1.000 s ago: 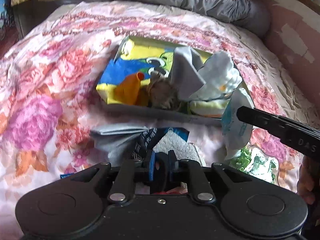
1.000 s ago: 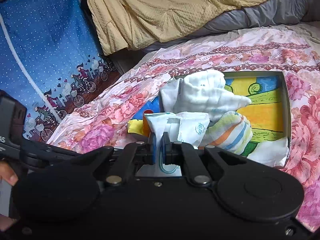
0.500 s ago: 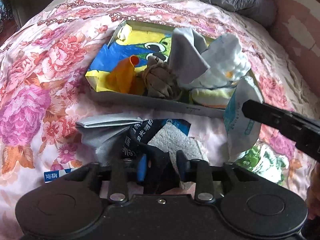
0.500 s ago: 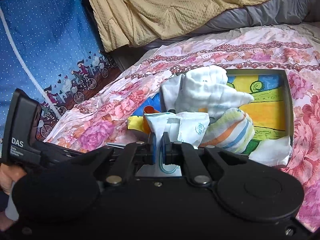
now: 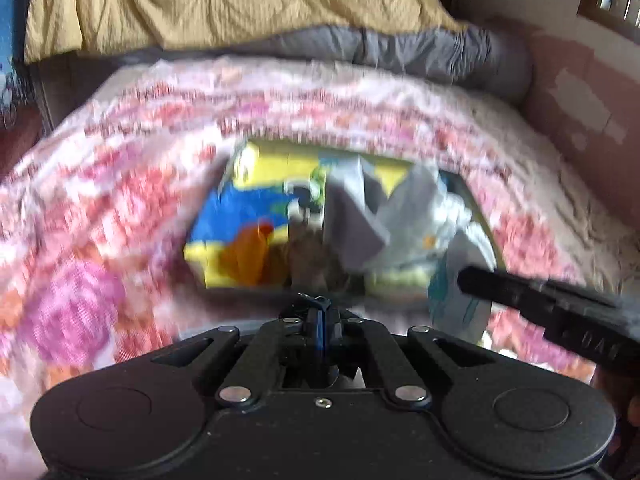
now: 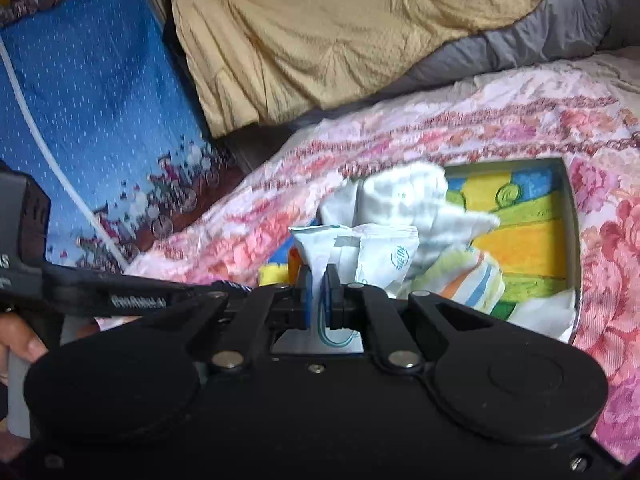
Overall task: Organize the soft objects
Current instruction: 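Carry the black bag over the tray with left tool while right tool carries the tissue packet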
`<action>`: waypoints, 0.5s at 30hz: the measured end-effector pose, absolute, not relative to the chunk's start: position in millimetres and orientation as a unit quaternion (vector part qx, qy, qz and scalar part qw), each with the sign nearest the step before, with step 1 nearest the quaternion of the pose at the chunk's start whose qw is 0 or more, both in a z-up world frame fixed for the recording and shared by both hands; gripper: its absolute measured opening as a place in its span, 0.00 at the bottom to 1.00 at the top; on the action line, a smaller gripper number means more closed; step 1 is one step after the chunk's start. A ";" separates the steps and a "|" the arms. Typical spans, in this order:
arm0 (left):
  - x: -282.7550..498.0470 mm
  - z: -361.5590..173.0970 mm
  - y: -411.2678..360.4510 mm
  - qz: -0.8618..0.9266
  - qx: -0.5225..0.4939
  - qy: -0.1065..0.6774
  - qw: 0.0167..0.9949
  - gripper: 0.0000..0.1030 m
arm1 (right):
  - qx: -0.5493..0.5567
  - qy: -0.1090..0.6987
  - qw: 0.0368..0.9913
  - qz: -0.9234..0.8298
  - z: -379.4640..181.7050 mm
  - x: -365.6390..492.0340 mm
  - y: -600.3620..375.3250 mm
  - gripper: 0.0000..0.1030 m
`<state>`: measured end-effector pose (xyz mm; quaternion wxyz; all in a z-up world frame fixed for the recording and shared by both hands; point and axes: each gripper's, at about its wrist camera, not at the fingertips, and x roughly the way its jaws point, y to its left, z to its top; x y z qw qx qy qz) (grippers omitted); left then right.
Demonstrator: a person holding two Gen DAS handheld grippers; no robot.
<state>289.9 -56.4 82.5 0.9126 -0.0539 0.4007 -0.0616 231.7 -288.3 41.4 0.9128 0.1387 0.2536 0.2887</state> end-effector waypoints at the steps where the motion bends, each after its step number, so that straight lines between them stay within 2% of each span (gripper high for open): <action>1: 291.8 89.5 -56.5 -0.060 -0.054 0.391 0.917 0.00 | 0.143 0.248 0.915 0.286 42.8 231.5 -291.0 0.01; 8: 311.8 126.6 -65.0 -0.050 -0.062 0.317 0.945 0.00 | 0.185 0.207 0.925 0.260 46.5 240.9 -316.5 0.01; 15: 341.9 127.2 -81.3 -0.065 -0.101 0.260 0.958 0.00 | 0.245 0.187 0.920 0.241 37.3 264.4 -344.4 0.01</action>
